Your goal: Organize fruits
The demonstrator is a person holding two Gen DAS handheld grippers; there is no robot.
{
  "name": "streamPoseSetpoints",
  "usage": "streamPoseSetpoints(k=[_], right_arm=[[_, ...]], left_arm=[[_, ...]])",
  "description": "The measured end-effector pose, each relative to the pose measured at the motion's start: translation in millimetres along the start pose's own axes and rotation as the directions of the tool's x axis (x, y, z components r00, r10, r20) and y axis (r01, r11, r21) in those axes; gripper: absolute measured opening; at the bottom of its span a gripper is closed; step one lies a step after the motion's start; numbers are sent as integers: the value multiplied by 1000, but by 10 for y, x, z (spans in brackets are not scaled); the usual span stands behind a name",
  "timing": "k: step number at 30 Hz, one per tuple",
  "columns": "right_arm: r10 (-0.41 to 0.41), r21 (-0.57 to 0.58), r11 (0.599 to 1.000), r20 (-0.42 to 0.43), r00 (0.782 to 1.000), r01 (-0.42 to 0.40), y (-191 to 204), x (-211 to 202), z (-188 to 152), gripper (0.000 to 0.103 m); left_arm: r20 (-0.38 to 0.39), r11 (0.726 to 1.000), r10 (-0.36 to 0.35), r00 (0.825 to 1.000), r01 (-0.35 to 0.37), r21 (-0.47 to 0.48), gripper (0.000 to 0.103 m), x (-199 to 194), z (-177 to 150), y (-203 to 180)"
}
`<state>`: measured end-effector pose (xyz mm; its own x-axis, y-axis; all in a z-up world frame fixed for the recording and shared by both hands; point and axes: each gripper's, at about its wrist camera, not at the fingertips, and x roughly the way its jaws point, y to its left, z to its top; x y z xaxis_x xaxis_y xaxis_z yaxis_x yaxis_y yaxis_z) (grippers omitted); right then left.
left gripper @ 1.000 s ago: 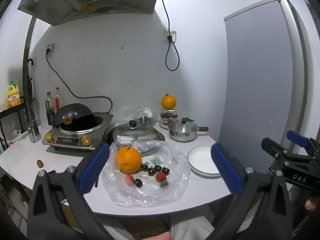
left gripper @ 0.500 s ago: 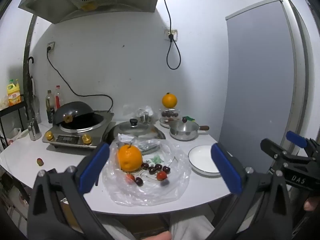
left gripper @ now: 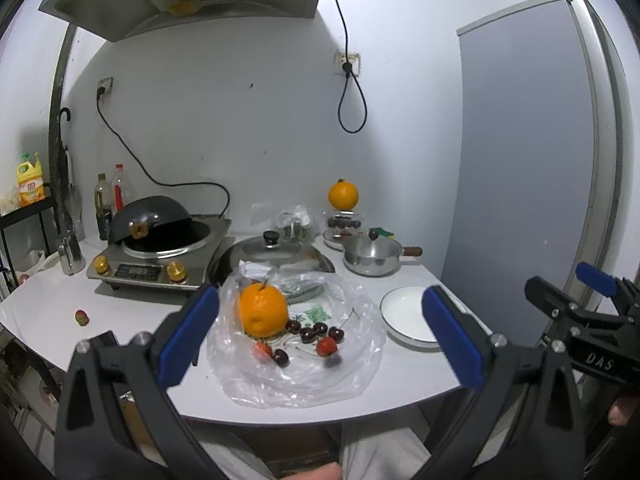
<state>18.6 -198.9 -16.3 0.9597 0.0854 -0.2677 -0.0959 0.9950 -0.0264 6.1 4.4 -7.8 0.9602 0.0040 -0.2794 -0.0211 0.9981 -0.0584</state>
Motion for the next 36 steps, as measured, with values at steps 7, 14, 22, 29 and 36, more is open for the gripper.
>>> streamPoseSetpoints(k=[7, 14, 22, 29, 36], right_arm=[[1, -2, 1000, -2, 1000, -1, 9, 1, 4, 103], [2, -4, 1000, -4, 1000, -2, 15, 76, -57, 103], [2, -6, 1000, -6, 1000, -2, 26, 69, -59, 103], [2, -7, 1000, -8, 1000, -2, 36, 89, -75, 103], [3, -9, 1000, -8, 1000, -3, 51, 92, -84, 103]], left_arm=[[-3, 1000, 4, 1000, -4, -4, 102, 7, -19, 19], [-4, 1000, 7, 1000, -7, -5, 102, 5, -36, 38], [-11, 1000, 6, 1000, -6, -5, 102, 18, -51, 64], [-14, 1000, 7, 1000, -7, -5, 102, 28, -56, 67], [-14, 1000, 7, 1000, -7, -5, 102, 30, -53, 65]])
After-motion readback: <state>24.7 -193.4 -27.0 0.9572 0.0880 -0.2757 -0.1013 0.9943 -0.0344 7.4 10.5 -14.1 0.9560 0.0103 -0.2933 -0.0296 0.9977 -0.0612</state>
